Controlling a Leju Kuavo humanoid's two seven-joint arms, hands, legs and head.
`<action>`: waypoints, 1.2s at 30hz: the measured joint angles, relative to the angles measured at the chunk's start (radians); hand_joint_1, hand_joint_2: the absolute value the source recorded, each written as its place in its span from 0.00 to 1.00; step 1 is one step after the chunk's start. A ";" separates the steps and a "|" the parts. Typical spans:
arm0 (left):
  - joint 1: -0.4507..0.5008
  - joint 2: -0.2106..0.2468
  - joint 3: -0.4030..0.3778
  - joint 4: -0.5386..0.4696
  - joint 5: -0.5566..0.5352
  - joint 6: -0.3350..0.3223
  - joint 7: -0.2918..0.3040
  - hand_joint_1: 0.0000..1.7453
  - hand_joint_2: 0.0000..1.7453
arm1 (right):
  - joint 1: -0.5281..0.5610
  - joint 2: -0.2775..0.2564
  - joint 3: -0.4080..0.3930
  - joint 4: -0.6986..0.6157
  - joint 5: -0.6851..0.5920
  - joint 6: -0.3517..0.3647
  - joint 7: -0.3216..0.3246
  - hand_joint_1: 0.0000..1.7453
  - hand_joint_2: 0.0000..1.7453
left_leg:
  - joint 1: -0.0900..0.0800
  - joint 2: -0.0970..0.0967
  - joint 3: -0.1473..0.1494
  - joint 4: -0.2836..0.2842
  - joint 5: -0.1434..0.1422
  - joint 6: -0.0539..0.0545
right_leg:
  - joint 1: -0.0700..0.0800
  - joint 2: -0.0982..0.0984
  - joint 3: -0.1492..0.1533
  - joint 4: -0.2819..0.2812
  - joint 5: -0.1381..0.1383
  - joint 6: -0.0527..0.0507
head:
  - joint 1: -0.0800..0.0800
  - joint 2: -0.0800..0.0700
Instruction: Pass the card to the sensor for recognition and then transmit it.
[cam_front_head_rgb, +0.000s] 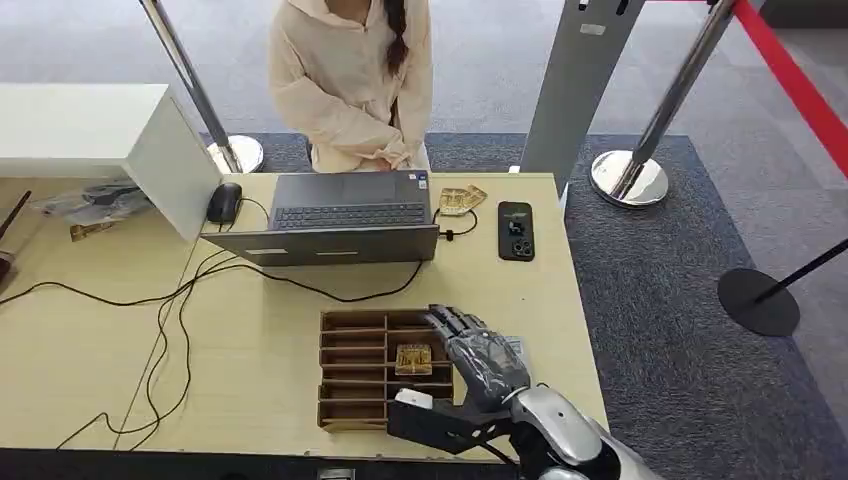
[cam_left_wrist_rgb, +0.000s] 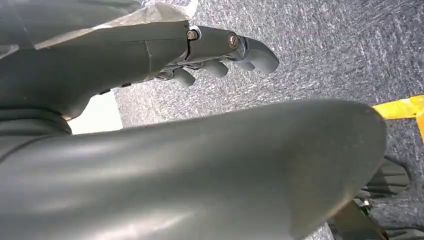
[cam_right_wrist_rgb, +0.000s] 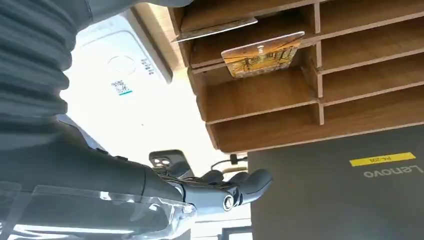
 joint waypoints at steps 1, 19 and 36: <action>0.000 0.000 0.000 0.000 0.000 0.000 0.000 0.00 0.00 | 0.000 0.000 0.000 0.000 0.000 0.000 0.000 0.12 1.00 | 0.000 0.000 0.000 0.000 0.000 0.000 | 0.000 0.000 0.000 0.000 0.000 0.000 | 0.000 0.000; 0.000 0.001 0.001 0.000 0.000 0.000 0.002 0.00 0.00 | 0.006 -0.002 0.001 0.005 -0.023 0.003 0.015 0.31 1.00 | 0.000 0.000 0.000 0.000 0.000 0.000 | 0.000 0.000 0.000 0.000 0.000 0.000 | 0.000 0.000; 0.000 0.009 0.002 0.000 0.002 0.000 0.005 0.00 0.00 | 0.005 -0.011 0.001 0.009 -0.047 0.043 0.027 0.15 1.00 | 0.000 0.000 0.000 0.000 0.000 0.000 | 0.000 0.000 0.000 0.000 0.000 0.000 | 0.000 0.000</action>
